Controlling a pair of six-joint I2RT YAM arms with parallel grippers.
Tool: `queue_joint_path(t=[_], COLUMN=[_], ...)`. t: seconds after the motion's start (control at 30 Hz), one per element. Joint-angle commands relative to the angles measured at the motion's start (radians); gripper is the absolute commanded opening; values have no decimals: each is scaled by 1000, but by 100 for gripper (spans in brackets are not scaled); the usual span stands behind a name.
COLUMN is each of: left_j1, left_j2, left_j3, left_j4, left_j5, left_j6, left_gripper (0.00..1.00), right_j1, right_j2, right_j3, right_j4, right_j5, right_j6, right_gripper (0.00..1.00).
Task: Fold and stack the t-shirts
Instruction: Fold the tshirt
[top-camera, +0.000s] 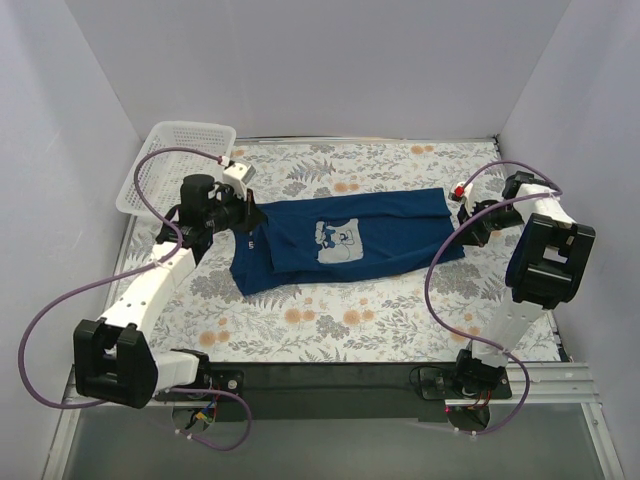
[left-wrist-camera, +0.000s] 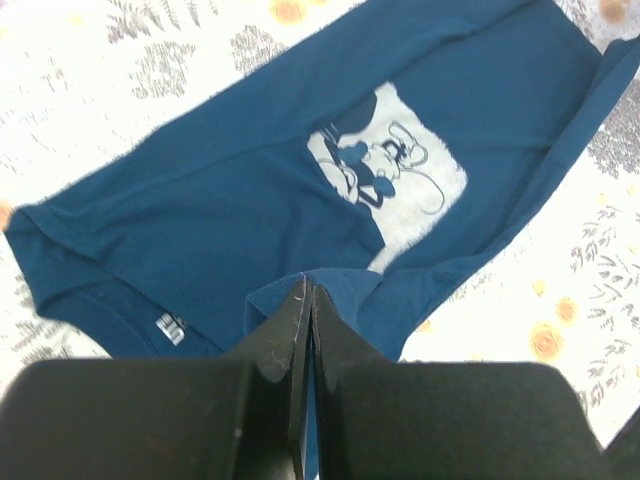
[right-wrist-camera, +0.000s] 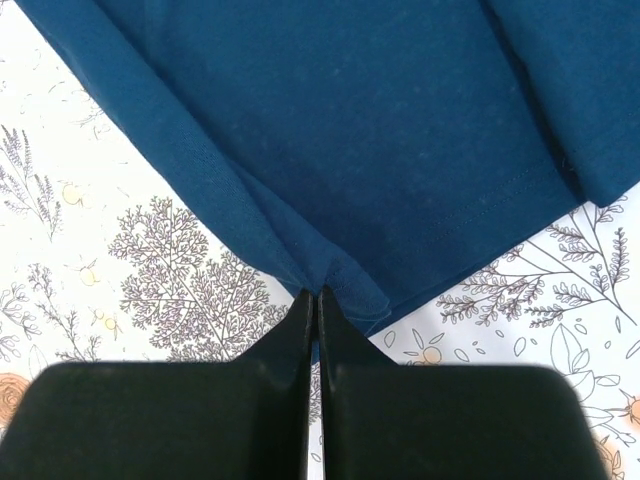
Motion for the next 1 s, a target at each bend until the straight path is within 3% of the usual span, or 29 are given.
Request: queue_joint_path(t=[0.0, 0.37, 0.6, 0.67, 0.97], left_j1=[3, -3, -19, -19, -23], left_j2=[28, 143, 146, 111, -326], left_j3=[69, 115, 140, 124, -106], left_j4=[37, 25, 43, 43, -80], left_j5=[6, 43, 87, 112, 141], left_j6=[52, 264, 281, 260, 34], left_gripper=[0, 0, 0, 0, 0], right_j1=[-8, -8, -22, -31, -55], right_j2=[15, 27, 17, -20, -218], right_j3=[43, 35, 26, 1, -218], right_j4=[9, 23, 26, 14, -78], right_j5=[-34, -28, -36, -60, -4], right_j6=[38, 69, 73, 8, -278], right_gripper=[1, 1, 1, 1, 1])
